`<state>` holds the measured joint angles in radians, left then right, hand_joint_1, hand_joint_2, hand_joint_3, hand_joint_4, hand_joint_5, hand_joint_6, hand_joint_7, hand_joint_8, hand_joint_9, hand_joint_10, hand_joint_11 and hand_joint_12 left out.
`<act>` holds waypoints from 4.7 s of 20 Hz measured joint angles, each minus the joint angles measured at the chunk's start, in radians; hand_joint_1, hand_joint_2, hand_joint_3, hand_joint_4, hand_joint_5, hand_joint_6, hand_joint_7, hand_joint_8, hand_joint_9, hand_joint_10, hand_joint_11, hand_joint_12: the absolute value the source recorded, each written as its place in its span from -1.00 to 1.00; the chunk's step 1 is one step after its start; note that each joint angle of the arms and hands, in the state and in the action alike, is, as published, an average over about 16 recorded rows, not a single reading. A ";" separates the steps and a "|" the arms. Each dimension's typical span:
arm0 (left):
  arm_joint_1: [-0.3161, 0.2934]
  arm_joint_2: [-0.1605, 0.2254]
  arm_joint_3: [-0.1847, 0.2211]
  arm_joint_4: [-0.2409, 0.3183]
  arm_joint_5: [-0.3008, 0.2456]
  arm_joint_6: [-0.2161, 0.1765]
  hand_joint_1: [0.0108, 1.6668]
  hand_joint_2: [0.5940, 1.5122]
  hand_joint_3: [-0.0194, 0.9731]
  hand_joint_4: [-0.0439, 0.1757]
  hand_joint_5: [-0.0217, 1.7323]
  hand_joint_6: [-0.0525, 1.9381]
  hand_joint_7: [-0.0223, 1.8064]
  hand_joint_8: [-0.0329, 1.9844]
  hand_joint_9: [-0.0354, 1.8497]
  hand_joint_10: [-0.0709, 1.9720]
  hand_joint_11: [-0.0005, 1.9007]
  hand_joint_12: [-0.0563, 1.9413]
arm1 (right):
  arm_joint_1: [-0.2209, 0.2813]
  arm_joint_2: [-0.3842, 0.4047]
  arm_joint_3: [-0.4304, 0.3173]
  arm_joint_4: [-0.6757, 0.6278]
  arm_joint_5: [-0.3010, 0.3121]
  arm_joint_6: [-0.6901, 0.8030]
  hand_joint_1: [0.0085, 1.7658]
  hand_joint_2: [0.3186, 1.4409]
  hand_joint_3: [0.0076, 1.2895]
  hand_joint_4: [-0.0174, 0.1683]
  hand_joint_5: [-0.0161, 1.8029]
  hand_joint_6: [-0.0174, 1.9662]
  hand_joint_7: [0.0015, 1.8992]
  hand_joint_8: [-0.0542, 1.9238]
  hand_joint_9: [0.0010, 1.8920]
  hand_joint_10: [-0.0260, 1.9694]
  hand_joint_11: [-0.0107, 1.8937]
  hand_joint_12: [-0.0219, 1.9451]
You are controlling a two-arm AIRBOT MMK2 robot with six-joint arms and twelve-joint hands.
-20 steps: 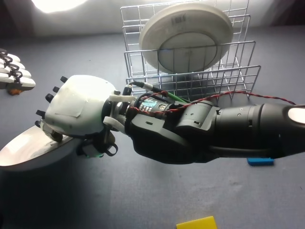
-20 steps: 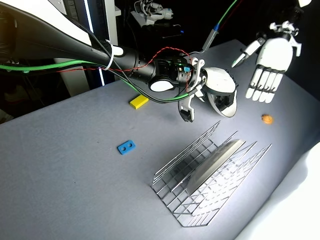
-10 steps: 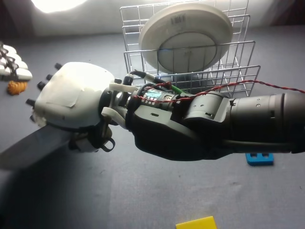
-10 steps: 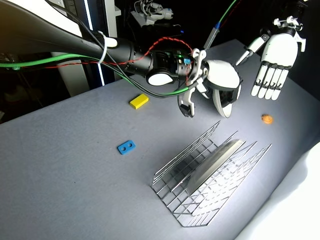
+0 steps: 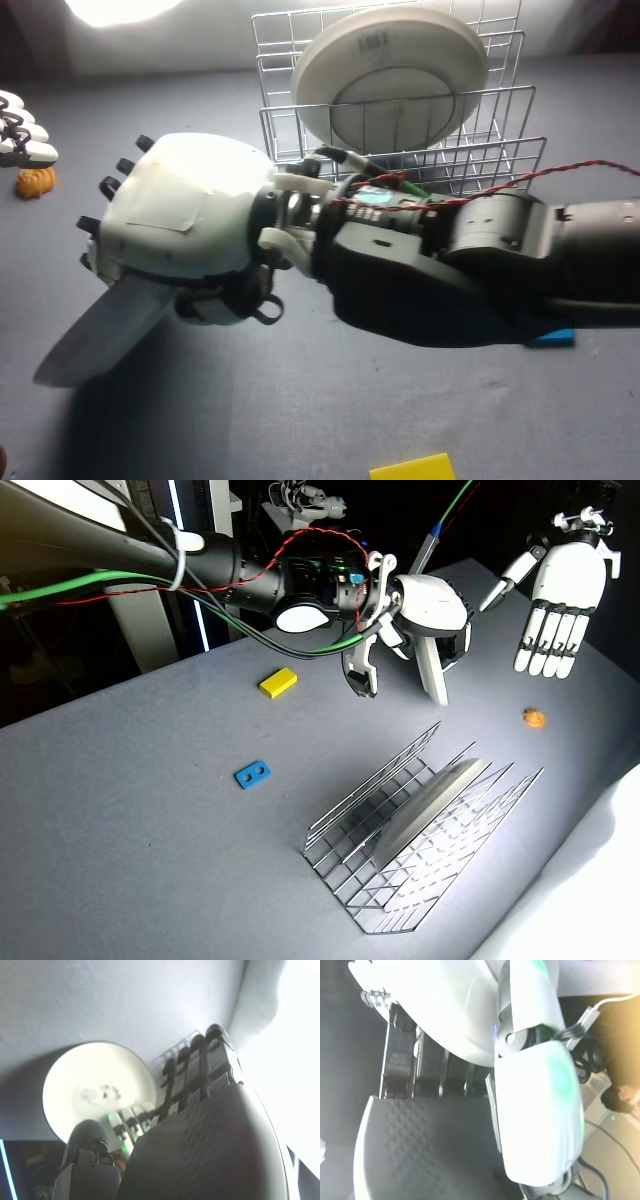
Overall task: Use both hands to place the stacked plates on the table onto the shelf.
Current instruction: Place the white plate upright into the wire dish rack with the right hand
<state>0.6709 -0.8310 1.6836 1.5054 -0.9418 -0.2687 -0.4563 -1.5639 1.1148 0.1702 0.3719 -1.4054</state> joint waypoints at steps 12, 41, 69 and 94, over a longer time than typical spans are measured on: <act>0.002 -0.001 0.000 0.002 0.006 0.000 -0.98 0.21 -0.93 -0.58 -0.95 -0.94 -0.96 -0.95 -0.95 -0.92 -0.98 -0.95 | 0.049 0.229 -0.238 0.067 -0.019 0.000 0.51 0.13 -0.99 -0.84 0.08 -0.13 0.16 -0.19 0.16 -0.03 0.00 -0.01; 0.006 -0.008 0.000 0.009 -0.008 -0.010 -0.98 0.22 -0.93 -0.58 -0.95 -0.94 -0.95 -0.95 -0.95 -0.92 -0.98 -0.95 | 0.356 0.549 -0.228 -0.632 -0.375 1.339 0.56 0.19 -0.99 -0.90 0.05 -0.09 0.14 -0.15 0.12 0.00 -0.03 0.04; 0.004 -0.008 -0.001 0.018 -0.009 -0.010 -0.98 0.22 -0.93 -0.58 -0.95 -0.94 -0.95 -0.95 -0.95 -0.92 -0.98 -0.95 | 0.319 0.469 0.042 -0.503 -0.449 1.402 0.56 0.20 -0.99 -0.90 0.04 -0.11 0.11 -0.09 0.11 0.04 -0.05 0.06; 0.004 -0.015 -0.003 0.027 -0.012 -0.010 -0.98 0.22 -0.93 -0.58 -0.96 -0.94 -0.95 -0.95 -0.95 -0.92 -0.98 -0.95 | 0.205 0.378 0.170 -0.473 -0.421 1.368 0.51 0.21 -0.99 -0.90 0.04 -0.15 0.12 -0.25 0.13 -0.24 -0.06 0.09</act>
<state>0.6746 -0.8461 1.6809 1.5328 -0.9543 -0.2787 -0.2516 -1.1859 1.2853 -0.3030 -0.0494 -0.0370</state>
